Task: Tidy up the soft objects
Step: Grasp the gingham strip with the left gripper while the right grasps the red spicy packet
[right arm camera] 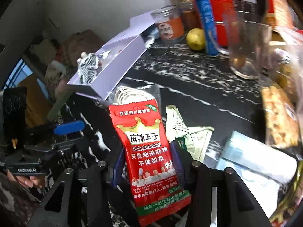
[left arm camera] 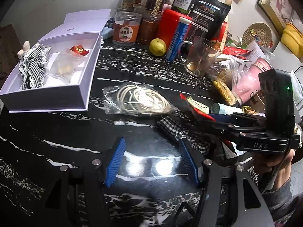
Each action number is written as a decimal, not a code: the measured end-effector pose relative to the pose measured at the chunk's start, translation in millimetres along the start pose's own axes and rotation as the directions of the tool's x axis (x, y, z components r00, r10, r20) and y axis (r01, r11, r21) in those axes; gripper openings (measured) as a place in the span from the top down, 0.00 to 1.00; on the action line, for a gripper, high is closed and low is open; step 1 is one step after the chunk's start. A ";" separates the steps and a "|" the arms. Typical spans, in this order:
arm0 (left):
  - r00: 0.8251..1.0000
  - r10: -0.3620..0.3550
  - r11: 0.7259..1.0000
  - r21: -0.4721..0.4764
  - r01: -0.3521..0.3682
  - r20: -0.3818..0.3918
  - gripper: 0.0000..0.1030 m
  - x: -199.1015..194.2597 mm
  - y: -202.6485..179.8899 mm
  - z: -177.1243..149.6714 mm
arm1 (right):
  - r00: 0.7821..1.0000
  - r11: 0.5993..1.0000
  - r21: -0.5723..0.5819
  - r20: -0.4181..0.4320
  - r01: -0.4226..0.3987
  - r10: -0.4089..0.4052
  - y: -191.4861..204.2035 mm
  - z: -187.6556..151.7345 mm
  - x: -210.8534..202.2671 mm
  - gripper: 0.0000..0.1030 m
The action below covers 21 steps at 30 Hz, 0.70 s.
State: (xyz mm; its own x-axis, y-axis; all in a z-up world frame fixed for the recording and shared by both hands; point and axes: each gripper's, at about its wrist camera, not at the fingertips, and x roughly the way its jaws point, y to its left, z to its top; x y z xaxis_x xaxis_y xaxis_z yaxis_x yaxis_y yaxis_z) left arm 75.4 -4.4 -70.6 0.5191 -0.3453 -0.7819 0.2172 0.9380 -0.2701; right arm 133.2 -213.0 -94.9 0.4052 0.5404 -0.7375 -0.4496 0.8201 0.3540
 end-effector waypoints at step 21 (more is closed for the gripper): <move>0.995 -0.013 0.999 0.042 0.017 -0.100 0.43 60.1 -49.2 8.4 | 0.996 0.990 0.134 0.082 0.032 -0.043 -9.4 -37.2 -26.5 0.57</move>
State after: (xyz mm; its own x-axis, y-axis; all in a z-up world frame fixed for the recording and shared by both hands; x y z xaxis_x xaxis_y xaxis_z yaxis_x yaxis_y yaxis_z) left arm 102.9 -71.6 -99.6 0.4306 -0.3524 -0.8309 0.2600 0.9300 -0.2596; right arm 97.1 -242.0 -100.1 0.4879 0.5182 -0.7024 -0.3258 0.8547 0.4042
